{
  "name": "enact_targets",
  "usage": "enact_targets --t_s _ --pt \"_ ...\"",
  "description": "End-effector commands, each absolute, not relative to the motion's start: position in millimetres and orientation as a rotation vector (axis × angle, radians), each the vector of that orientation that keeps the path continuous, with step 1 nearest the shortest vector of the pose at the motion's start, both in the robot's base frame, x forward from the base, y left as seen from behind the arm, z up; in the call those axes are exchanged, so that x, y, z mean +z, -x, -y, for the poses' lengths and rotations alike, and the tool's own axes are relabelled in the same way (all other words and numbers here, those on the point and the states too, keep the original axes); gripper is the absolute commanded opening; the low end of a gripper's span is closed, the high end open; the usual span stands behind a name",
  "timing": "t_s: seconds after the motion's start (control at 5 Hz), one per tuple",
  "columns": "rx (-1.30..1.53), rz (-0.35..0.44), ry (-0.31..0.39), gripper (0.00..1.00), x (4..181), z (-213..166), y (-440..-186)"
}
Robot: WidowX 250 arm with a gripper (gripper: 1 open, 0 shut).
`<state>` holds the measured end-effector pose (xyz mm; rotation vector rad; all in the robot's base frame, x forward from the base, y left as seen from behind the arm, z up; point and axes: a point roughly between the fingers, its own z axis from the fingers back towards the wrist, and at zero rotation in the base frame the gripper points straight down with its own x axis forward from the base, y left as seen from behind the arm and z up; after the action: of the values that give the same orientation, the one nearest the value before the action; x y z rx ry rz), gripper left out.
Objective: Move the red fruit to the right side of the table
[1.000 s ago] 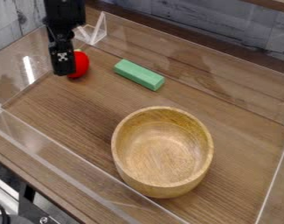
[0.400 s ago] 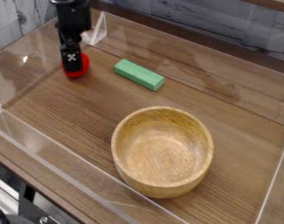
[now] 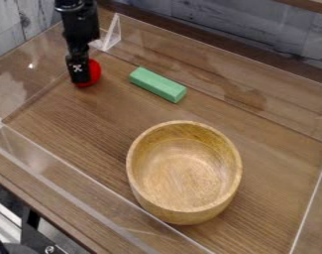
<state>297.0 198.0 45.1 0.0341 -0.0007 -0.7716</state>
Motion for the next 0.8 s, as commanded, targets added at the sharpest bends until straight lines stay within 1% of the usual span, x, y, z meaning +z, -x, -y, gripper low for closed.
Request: enact_targets --t_s 0.0,0.4,0.6 --pt "-0.791 0.034 -0.072 1.00 49.2 -211 -305" --pt "-0.796 0.048 -0.055 1.00 30.0 -213 -305" --pt "-0.708 0.055 -0.044 1.00 32.6 -212 -307"
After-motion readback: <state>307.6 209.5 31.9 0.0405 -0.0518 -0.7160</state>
